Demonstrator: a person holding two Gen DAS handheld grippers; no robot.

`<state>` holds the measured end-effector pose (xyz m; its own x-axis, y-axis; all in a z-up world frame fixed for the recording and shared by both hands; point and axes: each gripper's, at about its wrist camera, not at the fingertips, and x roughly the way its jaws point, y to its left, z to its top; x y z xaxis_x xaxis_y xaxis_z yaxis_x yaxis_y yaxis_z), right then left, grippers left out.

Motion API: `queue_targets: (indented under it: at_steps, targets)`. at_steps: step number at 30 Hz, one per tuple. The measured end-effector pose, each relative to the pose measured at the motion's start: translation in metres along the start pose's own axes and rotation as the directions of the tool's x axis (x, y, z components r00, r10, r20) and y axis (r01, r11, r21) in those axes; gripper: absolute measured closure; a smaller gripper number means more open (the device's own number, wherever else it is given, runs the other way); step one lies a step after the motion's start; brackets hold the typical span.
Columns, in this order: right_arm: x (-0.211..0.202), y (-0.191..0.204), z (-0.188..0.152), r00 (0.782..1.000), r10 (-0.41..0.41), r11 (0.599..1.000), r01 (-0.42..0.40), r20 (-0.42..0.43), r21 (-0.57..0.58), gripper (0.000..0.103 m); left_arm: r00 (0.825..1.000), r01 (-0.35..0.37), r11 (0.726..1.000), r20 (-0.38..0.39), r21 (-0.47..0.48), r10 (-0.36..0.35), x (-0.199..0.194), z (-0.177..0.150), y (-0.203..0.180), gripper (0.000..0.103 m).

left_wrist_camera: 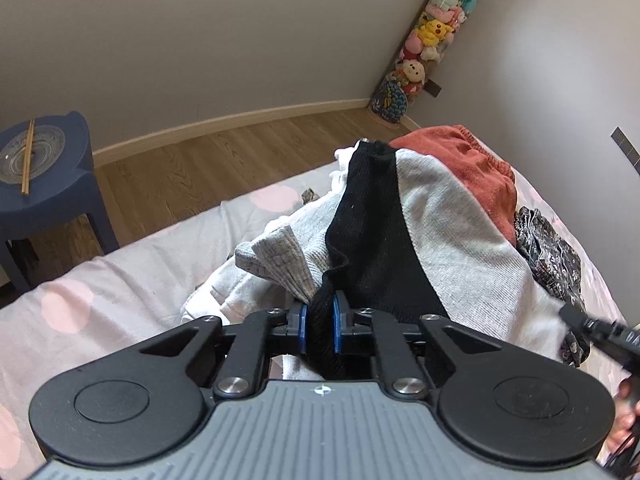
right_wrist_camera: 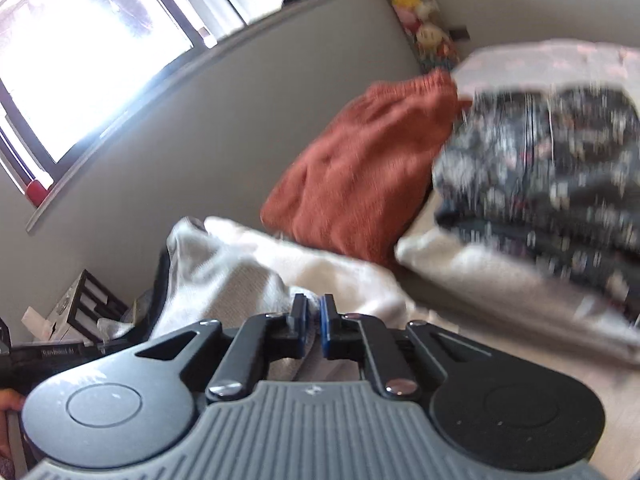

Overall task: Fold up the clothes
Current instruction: 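Lower the folded grey shirt onto the white clothes stack and open both grippers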

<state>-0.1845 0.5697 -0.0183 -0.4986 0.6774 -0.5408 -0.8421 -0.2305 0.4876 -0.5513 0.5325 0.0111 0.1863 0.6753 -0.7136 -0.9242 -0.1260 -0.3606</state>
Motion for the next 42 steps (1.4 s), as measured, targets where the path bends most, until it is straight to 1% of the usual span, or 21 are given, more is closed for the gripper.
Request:
queue_targets:
  at_steps: [4, 6, 7, 9, 10, 11, 12, 14, 16, 17, 19, 23, 25, 26, 27, 31, 33, 35, 39, 42]
  targets:
    - [-0.005, 0.012, 0.018, 0.997, -0.066, 0.997, 0.067, 0.044, -0.038, 0.096, 1.0, -0.003, 1.0, 0.012, 0.002, 0.003, -0.002, -0.004, -0.004, 0.094]
    - [0.009, 0.006, 0.012, 0.992, -0.124, 0.991, 0.125, 0.017, -0.057, 0.096, 1.0, -0.012, 1.0, 0.005, 0.008, 0.012, 0.002, -0.008, -0.005, 0.094]
    - [0.017, 0.0, 0.007, 0.99, -0.14, 0.989, 0.14, -0.003, -0.045, 0.096, 1.0, -0.013, 1.0, 0.001, 0.006, 0.013, 0.005, -0.01, -0.003, 0.094]
    - [0.031, -0.015, -0.004, 0.986, -0.159, 0.987, 0.159, -0.043, -0.005, 0.096, 1.0, -0.007, 1.0, -0.007, -0.001, 0.007, 0.009, -0.014, 0.002, 0.093]
    - [0.035, -0.019, -0.01, 0.987, -0.154, 0.988, 0.155, -0.052, 0.015, 0.096, 1.0, -0.005, 1.0, -0.012, -0.004, 0.005, 0.012, -0.016, 0.004, 0.092]
    - [0.039, -0.024, -0.014, 0.987, -0.148, 0.988, 0.151, -0.06, 0.033, 0.096, 1.0, -0.001, 1.0, -0.012, -0.004, 0.001, 0.013, -0.017, 0.007, 0.09]
    - [0.04, -0.024, -0.016, 0.988, -0.142, 0.989, 0.145, -0.058, 0.036, 0.096, 1.0, 0.004, 1.0, -0.006, 0.004, -0.004, 0.01, -0.016, 0.01, 0.083]
    - [0.038, -0.024, -0.016, 0.989, -0.139, 0.99, 0.14, -0.053, 0.028, 0.093, 1.0, 0.003, 1.0, 0.007, 0.02, -0.003, 0.002, -0.013, 0.015, 0.075]
    - [0.032, -0.022, -0.011, 0.986, -0.159, 0.987, 0.159, -0.044, 0.0, 0.088, 1.0, -0.023, 0.999, 0.018, 0.042, 0.022, -0.008, -0.008, 0.019, 0.074]
    - [0.028, -0.021, -0.009, 0.983, -0.177, 0.984, 0.177, -0.038, -0.017, 0.084, 0.999, -0.036, 0.998, 0.024, 0.055, 0.034, -0.012, -0.004, 0.02, 0.074]
    - [0.019, -0.023, -0.004, 0.977, -0.211, 0.977, 0.211, -0.025, -0.034, 0.083, 0.999, -0.04, 0.995, 0.04, 0.09, 0.036, -0.016, 0.007, 0.015, 0.074]
    - [0.004, -0.024, 0.003, 0.982, -0.188, 0.982, 0.188, -0.016, -0.023, 0.083, 0.997, -0.05, 0.986, 0.073, 0.16, 0.039, -0.024, 0.03, 0.006, 0.074]
    - [-0.001, -0.019, 0.005, 0.986, -0.166, 0.986, 0.165, -0.012, -0.023, 0.083, 0.996, -0.05, 0.98, 0.088, 0.195, 0.033, -0.027, 0.041, 0.0, 0.068]
    - [-0.003, -0.014, 0.005, 0.989, -0.15, 0.988, 0.149, -0.012, -0.028, 0.083, 0.996, -0.032, 0.976, 0.091, 0.213, 0.013, -0.024, 0.049, -0.006, 0.062]
    - [-0.004, -0.009, 0.005, 0.991, -0.134, 0.991, 0.133, -0.012, -0.033, 0.083, 0.996, -0.015, 0.973, 0.093, 0.23, -0.006, -0.022, 0.057, -0.013, 0.062]
    - [0.004, 0.013, 0.008, 0.997, -0.07, 0.995, 0.068, -0.018, -0.072, 0.083, 0.994, 0.039, 0.958, 0.082, 0.285, -0.065, -0.002, 0.081, -0.043, 0.062]
    - [0.01, 0.024, 0.009, 0.999, -0.045, 0.995, 0.043, -0.022, -0.091, 0.083, 0.995, 0.05, 0.949, 0.069, 0.312, -0.075, 0.012, 0.09, -0.056, 0.065]
    - [0.015, 0.034, 0.011, 0.999, -0.02, 0.994, 0.017, -0.028, -0.109, 0.083, 0.996, 0.056, 0.942, 0.044, 0.332, -0.075, 0.03, 0.094, -0.069, 0.07]
    - [0.032, 0.05, 0.014, 0.999, 0.012, 0.989, -0.018, -0.04, -0.149, 0.083, 0.999, 0.041, 0.929, 0.004, 0.368, -0.045, 0.066, 0.094, -0.084, 0.072]
    - [0.048, 0.052, 0.016, 0.998, 0.013, 0.986, -0.022, -0.056, -0.165, 0.083, 0.999, 0.028, 0.937, -0.033, 0.348, -0.018, 0.094, 0.092, -0.084, 0.074]
